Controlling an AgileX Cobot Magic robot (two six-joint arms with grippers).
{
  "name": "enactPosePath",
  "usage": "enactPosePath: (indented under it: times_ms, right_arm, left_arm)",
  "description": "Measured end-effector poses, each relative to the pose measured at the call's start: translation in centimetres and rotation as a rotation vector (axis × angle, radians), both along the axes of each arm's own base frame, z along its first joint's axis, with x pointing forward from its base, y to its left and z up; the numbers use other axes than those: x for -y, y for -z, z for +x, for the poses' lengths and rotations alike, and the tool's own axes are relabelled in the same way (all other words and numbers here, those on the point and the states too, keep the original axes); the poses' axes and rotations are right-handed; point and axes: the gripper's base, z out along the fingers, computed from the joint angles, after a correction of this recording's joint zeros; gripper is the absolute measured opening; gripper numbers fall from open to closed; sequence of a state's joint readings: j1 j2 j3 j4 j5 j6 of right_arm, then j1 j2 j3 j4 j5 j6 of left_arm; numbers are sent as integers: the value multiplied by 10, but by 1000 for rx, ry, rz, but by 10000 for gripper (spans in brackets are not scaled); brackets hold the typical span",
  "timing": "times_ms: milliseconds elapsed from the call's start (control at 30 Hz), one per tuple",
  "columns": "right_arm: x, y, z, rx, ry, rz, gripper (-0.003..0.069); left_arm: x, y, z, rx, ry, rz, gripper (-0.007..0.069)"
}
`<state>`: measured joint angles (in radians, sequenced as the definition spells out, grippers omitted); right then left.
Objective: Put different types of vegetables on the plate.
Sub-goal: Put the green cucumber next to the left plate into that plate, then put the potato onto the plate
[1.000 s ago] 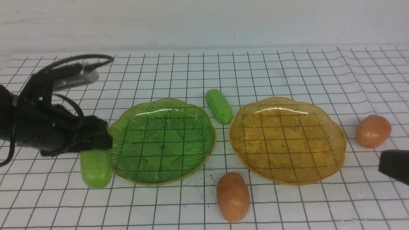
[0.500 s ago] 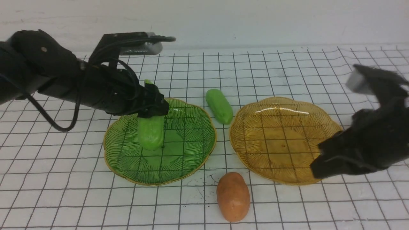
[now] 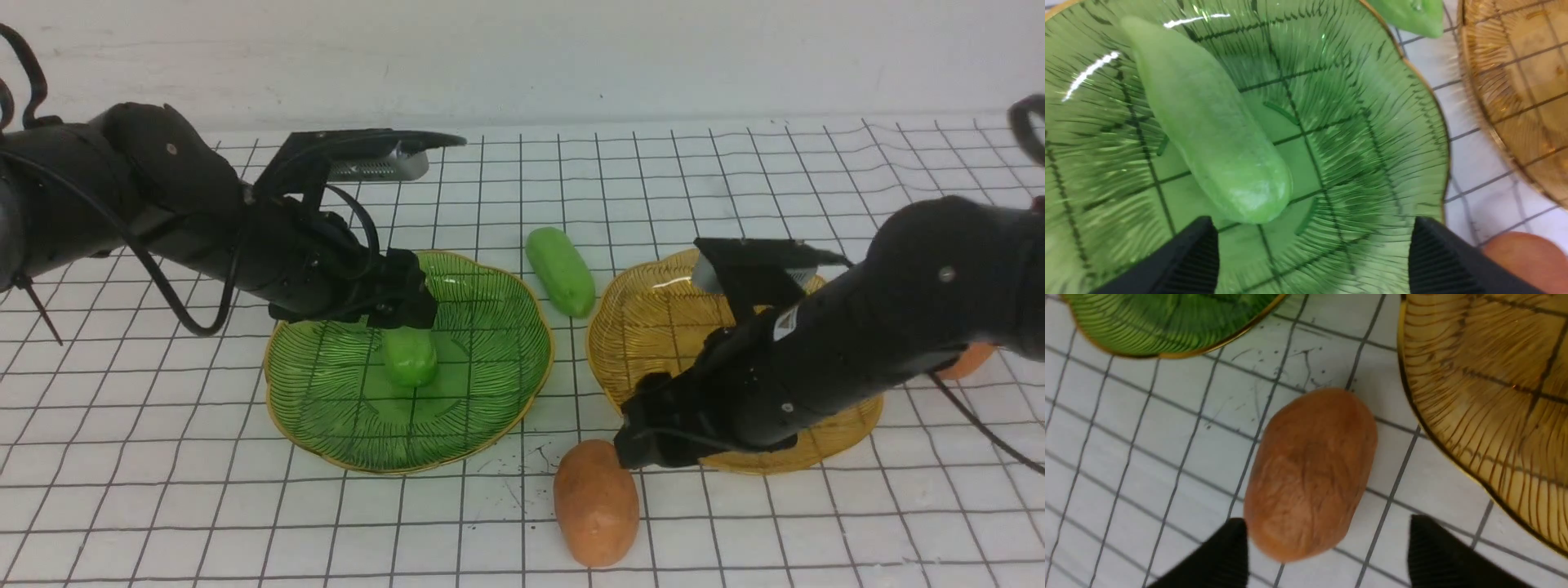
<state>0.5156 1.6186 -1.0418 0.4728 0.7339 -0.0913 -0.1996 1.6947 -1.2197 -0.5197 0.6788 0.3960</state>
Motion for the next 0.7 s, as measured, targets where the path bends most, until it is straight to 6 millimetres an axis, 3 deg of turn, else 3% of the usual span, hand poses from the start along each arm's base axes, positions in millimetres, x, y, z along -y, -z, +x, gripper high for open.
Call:
enactPosePath:
  times_ms: [100,200,567,700]
  right_arm:
    - [-6,21,7,-60,35,10,649]
    - [-12,36,10,-94,52,10,682]
    - [-27,61,19,-126,114,61,689]
    - [-29,68,19,-137,93,62,627]
  left_arm:
    - [2,-7,-2,-55,-19,-31,535]
    - [3,-14,-5,-89,-22,-49,472]
    - [3,-14,-16,-188,31,-24,181]
    - [3,-13,-17,-202,39,-20,123]
